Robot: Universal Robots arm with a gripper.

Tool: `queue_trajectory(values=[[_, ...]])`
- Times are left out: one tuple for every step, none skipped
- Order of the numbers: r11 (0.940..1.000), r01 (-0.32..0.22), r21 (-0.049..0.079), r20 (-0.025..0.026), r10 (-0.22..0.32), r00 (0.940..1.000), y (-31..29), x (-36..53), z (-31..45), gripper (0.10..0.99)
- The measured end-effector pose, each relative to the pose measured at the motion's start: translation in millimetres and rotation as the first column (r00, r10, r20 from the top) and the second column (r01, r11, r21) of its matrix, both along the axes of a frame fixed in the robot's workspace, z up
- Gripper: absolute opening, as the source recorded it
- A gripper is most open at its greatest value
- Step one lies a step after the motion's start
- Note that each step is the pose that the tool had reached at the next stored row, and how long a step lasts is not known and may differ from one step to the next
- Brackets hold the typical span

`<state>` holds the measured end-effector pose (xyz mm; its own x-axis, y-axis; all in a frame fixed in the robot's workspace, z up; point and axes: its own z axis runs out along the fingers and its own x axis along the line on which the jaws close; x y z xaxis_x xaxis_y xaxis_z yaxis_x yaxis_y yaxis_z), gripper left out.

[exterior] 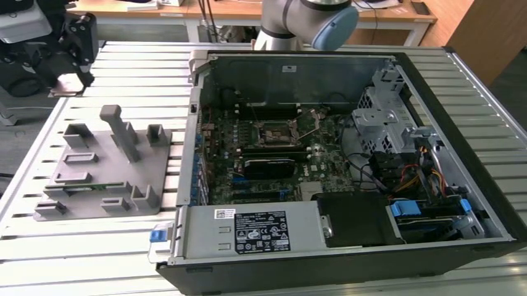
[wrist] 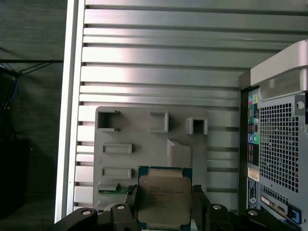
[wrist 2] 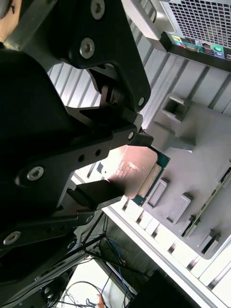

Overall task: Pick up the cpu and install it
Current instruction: 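Pick up the cpu and move it towards the insertion slot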

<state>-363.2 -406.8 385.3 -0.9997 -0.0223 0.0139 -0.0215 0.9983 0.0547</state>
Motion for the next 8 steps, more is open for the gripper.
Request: queue_trajectory(values=[[1.0000,0.000,0.000,0.0000,0.000,1.0000,0.1,2.4,0.0,0.529],[1.0000,0.000,0.000,-0.0001,0.000,1.0000,0.2,4.4,0.0,0.529],[1.0000,0.000,0.000,-0.0001,0.000,1.0000,0.3,6.6,0.0,0.529],[1.0000,0.000,0.000,0.0000,0.000,1.0000,0.4,8.7,0.0,0.529],[1.0000,0.000,0.000,0.0000,0.000,1.0000,0.5,10.9,0.0,0.529],[1.0000,0.000,0.000,-0.0001,0.000,1.0000,0.7,13.0,0.0,0.529],[1.0000,0.000,0.000,0.0000,0.000,1.0000,0.8,15.0,0.0,0.529],[1.0000,0.000,0.000,0.0000,0.000,1.0000,0.9,17.1,0.0,0.529]])
